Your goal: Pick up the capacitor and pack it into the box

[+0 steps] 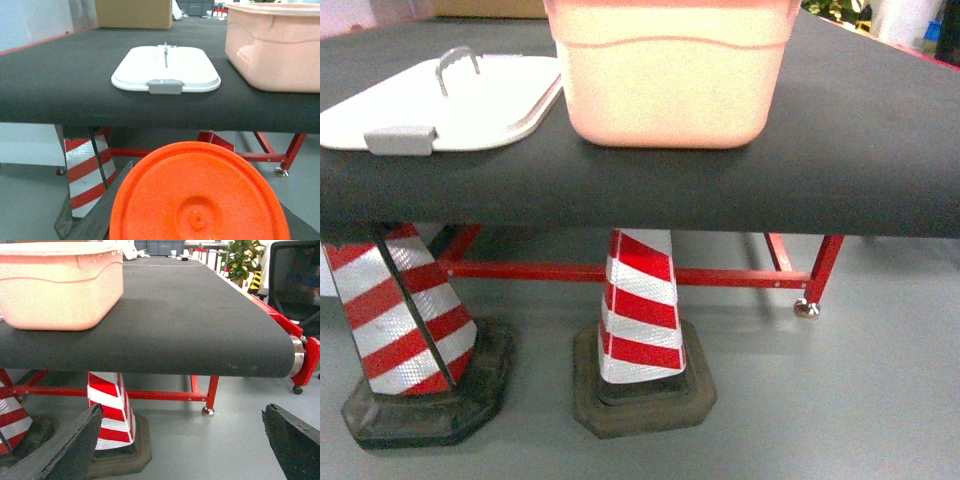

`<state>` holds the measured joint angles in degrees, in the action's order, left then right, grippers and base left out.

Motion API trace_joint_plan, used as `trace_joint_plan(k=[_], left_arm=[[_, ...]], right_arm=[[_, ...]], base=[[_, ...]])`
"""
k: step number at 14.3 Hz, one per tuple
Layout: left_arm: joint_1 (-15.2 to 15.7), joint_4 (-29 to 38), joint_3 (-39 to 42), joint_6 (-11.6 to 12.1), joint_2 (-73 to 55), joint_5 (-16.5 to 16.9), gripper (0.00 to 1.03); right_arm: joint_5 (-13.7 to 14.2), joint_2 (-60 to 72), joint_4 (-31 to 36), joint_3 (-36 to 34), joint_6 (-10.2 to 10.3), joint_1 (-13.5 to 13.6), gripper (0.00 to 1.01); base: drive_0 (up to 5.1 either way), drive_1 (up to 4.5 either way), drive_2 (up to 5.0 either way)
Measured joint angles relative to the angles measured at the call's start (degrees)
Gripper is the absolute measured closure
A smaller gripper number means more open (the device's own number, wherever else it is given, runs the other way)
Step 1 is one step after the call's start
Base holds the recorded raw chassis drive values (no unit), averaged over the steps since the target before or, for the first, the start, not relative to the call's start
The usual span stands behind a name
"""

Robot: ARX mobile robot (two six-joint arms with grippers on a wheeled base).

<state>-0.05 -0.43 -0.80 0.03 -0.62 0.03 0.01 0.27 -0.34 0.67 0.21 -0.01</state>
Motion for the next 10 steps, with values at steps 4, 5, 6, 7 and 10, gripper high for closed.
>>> trace_joint_plan(k=[4, 5, 6, 7, 10], left_arm=[[0.0, 0.0, 0.0, 0.0, 0.0, 0.0, 0.6], [0.0, 0.0, 0.0, 0.0, 0.0, 0.0, 0.6], [0.0, 0.0, 0.0, 0.0, 0.0, 0.0, 0.6], [0.0, 0.3, 0.0, 0.0, 0.0, 0.0, 0.6], [0.0, 0.1, 0.0, 0.0, 0.0, -0.1, 0.6]], right_arm=[[0.0, 0.0, 0.0, 0.0, -0.1, 0.0, 0.03], [0.0, 0.0, 0.0, 0.0, 0.0, 0.0, 0.03], [0.0, 0.0, 0.0, 0.0, -0.1, 0.0, 0.03], [0.0, 0.0, 0.2, 0.0, -0.1, 0.0, 0.03], [0.0, 0.0, 0.2, 0.0, -0.1, 0.0, 0.03]], base=[[0.0, 0.0, 0.0], [0.0, 0.0, 0.0], [0.0, 0.0, 0.0], [0.0, 0.0, 0.0], [0.0, 0.0, 0.0]])
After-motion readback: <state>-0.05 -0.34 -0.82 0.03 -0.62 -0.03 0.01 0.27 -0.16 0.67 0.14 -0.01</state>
